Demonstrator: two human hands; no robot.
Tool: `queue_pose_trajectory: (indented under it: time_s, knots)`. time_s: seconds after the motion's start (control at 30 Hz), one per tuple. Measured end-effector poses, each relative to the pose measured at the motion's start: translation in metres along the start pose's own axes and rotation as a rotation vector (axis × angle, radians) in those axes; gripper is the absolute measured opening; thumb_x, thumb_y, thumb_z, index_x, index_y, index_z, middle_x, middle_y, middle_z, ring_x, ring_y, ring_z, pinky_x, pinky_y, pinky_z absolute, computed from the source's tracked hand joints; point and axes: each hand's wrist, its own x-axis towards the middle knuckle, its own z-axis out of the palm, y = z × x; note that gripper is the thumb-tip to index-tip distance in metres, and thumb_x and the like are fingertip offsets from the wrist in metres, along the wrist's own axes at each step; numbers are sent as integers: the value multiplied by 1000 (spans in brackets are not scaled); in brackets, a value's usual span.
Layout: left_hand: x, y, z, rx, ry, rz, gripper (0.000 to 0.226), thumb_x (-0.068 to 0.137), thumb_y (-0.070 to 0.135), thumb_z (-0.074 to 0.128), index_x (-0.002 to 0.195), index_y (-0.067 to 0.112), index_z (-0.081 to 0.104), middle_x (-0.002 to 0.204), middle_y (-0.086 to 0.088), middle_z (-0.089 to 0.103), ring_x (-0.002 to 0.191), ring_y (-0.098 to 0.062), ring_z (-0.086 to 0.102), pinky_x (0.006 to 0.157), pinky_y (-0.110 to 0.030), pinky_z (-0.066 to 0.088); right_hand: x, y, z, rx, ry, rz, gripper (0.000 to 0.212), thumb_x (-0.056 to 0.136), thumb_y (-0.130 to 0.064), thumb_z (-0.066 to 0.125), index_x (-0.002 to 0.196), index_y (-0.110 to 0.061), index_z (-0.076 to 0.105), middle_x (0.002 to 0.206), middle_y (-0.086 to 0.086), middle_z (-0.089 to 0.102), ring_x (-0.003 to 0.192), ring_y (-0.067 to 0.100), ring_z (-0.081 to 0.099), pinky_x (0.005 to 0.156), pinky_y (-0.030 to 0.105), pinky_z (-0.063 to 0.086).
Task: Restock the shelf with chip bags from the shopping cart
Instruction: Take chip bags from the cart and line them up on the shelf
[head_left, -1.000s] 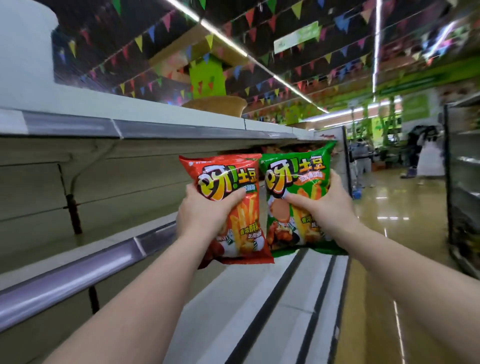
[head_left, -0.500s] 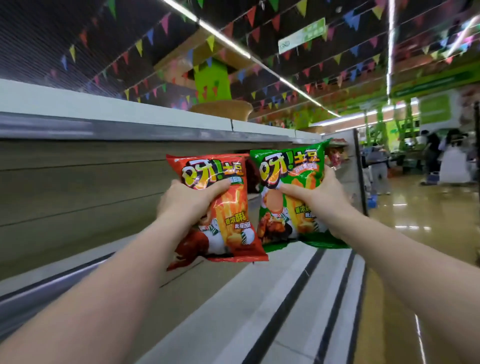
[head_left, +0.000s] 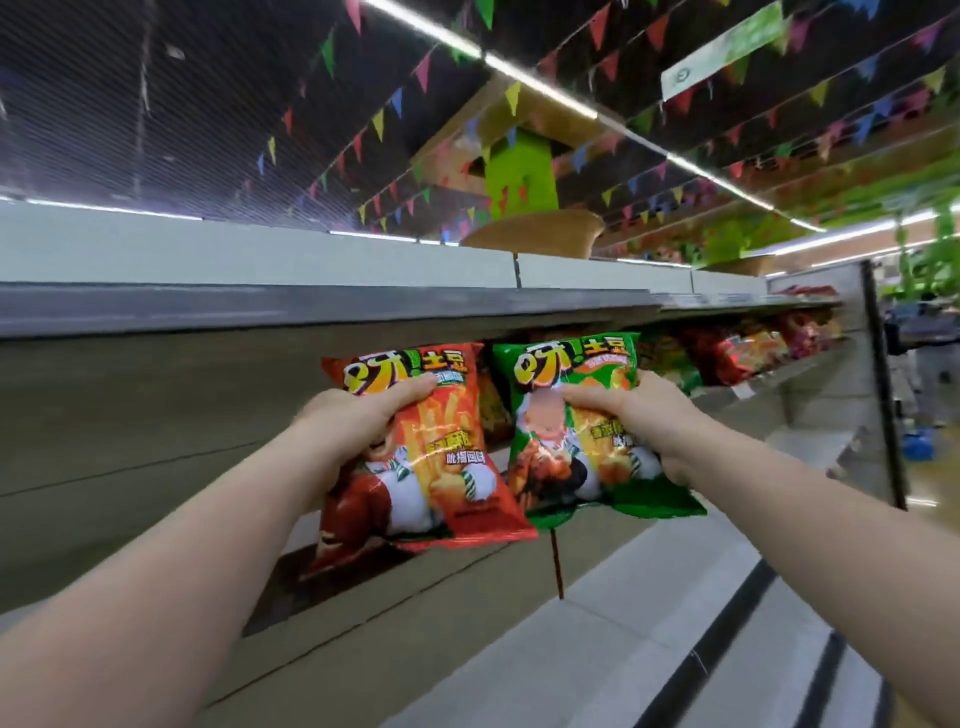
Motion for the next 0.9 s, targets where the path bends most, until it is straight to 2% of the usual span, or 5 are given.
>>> queue_pose_trajectory:
  time_s: [0.2,0.3,0.5,0.73,0.9]
  knots:
    - [38,6,21,63,-60,-12,52,64,52,78,95,11,71,72,-7,67,63,-24,64,55,-27,46,68,1,3,29,-115,70,61,63,-30,83,110,1,60,89,19,71,62,27,68,62,37,58]
    - [62,5,33,205,-112,69,29,88,33,63,116,27,67,82,-3,61,91,-32,64,81,-37,50,99,4,9,8,-166,95,61,63,-30,84,110,1,61,88,19,72,59,27,68,61,38,58]
    - [72,4,42,178,-122,8,36,90,32,63,56,37,73,110,-12,67,101,-32,64,95,-43,50,155,18,24,81,-285,104,52,68,-21,82,106,5,56,70,17,70,46,24,65,44,34,56]
    - [79,17,76,222,43,-131,11,76,41,75,71,32,76,103,-14,71,92,-34,68,87,-44,54,225,52,54,34,-414,84,34,80,-15,72,102,5,55,71,15,62,44,20,61,41,23,51]
    - [97,21,99,235,131,-145,54,82,53,65,115,10,66,72,-7,60,64,-21,58,64,-33,50,279,82,78,88,-472,-38,72,58,-37,85,115,-1,60,104,16,67,95,32,66,84,47,55]
